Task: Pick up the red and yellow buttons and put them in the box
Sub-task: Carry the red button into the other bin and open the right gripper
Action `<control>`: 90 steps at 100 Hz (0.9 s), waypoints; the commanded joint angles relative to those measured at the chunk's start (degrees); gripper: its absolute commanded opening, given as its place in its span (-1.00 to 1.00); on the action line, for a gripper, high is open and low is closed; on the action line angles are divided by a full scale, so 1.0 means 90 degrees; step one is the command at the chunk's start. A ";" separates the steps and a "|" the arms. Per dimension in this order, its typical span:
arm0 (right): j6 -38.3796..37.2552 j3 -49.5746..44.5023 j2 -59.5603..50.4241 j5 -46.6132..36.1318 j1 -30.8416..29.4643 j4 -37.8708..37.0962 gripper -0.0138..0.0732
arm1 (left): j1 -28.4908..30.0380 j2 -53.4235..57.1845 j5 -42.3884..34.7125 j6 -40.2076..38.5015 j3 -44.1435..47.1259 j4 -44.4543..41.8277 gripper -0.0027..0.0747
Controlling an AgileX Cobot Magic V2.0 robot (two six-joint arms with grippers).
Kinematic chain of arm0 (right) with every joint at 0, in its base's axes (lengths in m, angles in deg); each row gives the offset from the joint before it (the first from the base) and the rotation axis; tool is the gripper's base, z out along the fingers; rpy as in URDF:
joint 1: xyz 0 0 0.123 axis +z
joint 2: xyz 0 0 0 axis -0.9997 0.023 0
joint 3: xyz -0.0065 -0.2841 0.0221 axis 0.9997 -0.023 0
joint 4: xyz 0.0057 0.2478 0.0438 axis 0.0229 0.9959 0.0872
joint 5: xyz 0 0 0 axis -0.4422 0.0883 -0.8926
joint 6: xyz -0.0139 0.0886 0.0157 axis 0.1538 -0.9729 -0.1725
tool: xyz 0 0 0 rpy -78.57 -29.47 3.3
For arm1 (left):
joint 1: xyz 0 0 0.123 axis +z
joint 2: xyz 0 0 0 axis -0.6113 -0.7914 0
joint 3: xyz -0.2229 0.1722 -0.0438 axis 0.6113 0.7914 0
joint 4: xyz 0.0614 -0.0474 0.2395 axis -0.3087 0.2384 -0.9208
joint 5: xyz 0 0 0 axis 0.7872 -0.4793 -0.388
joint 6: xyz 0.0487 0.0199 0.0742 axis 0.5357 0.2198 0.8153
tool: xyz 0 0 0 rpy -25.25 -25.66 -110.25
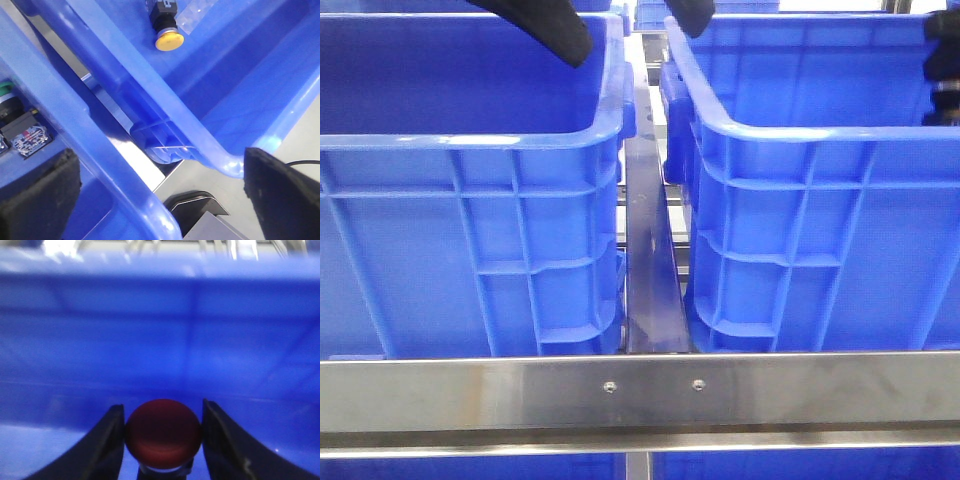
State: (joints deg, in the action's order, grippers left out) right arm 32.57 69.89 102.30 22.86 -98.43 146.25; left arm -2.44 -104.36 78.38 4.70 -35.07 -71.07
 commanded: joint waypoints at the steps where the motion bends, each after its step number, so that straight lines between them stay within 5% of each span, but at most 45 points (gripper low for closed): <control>1: 0.0082 0.0389 -0.0074 -0.0121 -0.0029 0.0205 -0.22 | -0.0041 0.0270 -0.0306 -0.0008 -0.0167 0.0116 0.67; 63: 0.0095 0.0968 0.0667 0.0235 -0.0029 0.0210 -0.21 | -0.0041 0.0270 -0.0306 -0.0008 -0.0167 0.0116 0.67; 90: 0.0089 0.0968 0.0667 0.0323 -0.0029 0.0210 0.23 | -0.0041 0.0270 -0.0306 -0.0008 -0.0167 0.0116 0.67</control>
State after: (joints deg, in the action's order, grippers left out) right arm 32.59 76.86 110.97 24.39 -98.43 147.24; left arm -2.44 -104.36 78.49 4.70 -35.07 -71.07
